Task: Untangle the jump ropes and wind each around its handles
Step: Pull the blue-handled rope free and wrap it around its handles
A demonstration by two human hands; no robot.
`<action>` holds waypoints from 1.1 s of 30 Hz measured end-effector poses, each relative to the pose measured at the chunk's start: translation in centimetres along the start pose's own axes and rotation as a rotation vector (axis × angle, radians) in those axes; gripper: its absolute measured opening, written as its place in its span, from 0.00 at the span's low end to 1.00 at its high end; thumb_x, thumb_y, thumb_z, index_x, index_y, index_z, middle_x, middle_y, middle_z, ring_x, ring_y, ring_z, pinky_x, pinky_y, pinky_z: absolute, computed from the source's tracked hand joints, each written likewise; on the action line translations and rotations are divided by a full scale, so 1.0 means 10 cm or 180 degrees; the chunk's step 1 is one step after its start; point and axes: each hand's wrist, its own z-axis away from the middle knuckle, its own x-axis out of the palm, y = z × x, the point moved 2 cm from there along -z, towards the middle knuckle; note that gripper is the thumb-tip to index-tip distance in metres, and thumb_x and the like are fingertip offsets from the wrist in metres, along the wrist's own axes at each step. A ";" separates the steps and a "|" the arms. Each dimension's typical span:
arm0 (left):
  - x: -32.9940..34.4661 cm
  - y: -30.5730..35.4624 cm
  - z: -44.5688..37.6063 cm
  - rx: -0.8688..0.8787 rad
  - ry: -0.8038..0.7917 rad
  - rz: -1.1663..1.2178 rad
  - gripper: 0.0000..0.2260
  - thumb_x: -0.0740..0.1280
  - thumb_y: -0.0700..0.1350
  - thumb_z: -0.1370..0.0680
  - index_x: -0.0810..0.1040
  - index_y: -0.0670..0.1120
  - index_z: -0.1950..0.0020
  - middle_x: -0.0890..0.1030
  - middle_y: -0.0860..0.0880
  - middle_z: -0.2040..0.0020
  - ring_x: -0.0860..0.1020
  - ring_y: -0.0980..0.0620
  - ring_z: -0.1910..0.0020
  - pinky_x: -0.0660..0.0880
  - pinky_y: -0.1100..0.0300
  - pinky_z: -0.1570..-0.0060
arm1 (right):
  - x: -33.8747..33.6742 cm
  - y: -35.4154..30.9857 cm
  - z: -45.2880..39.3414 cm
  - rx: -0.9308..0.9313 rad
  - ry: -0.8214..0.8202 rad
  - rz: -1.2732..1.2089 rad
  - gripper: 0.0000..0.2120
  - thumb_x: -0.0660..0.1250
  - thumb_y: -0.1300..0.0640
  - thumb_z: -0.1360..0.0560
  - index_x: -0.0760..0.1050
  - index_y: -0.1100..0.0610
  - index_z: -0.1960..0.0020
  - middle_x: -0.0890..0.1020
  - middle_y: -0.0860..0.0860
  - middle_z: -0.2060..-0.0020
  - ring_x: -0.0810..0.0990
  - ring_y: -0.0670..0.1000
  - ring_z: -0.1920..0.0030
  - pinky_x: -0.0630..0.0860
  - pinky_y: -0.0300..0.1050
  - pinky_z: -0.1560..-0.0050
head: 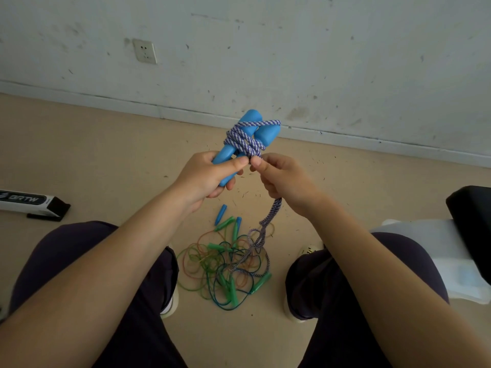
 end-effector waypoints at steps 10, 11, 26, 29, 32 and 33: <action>0.04 0.05 0.01 0.0221 0.0040 -0.0041 0.13 0.73 0.51 0.24 0.79 0.41 0.56 0.77 0.40 0.62 0.69 0.44 0.64 0.61 0.63 0.77 | -0.01 -0.03 -0.01 -0.0102 0.0249 0.0060 0.19 0.68 0.47 0.23 0.66 0.58 0.63 0.62 0.49 0.75 0.58 0.47 0.76 0.57 0.40 0.75; 0.04 0.06 0.02 0.0232 0.0059 -0.0039 0.12 0.73 0.51 0.24 0.79 0.42 0.57 0.77 0.40 0.63 0.69 0.44 0.64 0.61 0.63 0.77 | -0.01 -0.05 0.00 -0.0120 0.0280 0.0086 0.19 0.68 0.47 0.23 0.67 0.59 0.62 0.62 0.50 0.75 0.58 0.47 0.76 0.57 0.40 0.76; 0.01 0.10 0.07 0.0286 0.0088 -0.0174 0.14 0.72 0.53 0.24 0.79 0.43 0.60 0.75 0.47 0.71 0.69 0.45 0.66 0.62 0.62 0.75 | -0.03 -0.07 0.01 0.0172 0.0342 0.0487 0.27 0.68 0.32 0.34 0.60 0.52 0.68 0.62 0.50 0.76 0.57 0.47 0.77 0.56 0.39 0.76; -0.02 0.09 0.05 0.0253 0.0227 -0.0156 0.13 0.72 0.52 0.23 0.79 0.44 0.61 0.74 0.49 0.73 0.68 0.46 0.68 0.62 0.64 0.76 | -0.03 -0.01 -0.01 0.0150 -0.0031 0.0041 0.16 0.64 0.46 0.21 0.68 0.55 0.60 0.64 0.49 0.75 0.58 0.47 0.75 0.56 0.39 0.75; -0.05 0.09 0.04 0.0220 0.0253 -0.0060 0.13 0.72 0.52 0.23 0.80 0.45 0.61 0.74 0.49 0.73 0.67 0.49 0.71 0.61 0.65 0.78 | -0.05 0.01 -0.02 0.0073 -0.0048 0.0144 0.11 0.59 0.54 0.17 0.70 0.56 0.57 0.65 0.49 0.74 0.60 0.46 0.74 0.57 0.39 0.74; -0.05 0.09 0.03 0.0218 0.0252 -0.0038 0.13 0.72 0.52 0.23 0.80 0.45 0.61 0.75 0.49 0.72 0.67 0.50 0.71 0.61 0.65 0.78 | -0.05 0.01 -0.02 0.0021 -0.0004 0.0258 0.13 0.58 0.54 0.17 0.71 0.56 0.59 0.67 0.49 0.73 0.63 0.46 0.74 0.60 0.40 0.74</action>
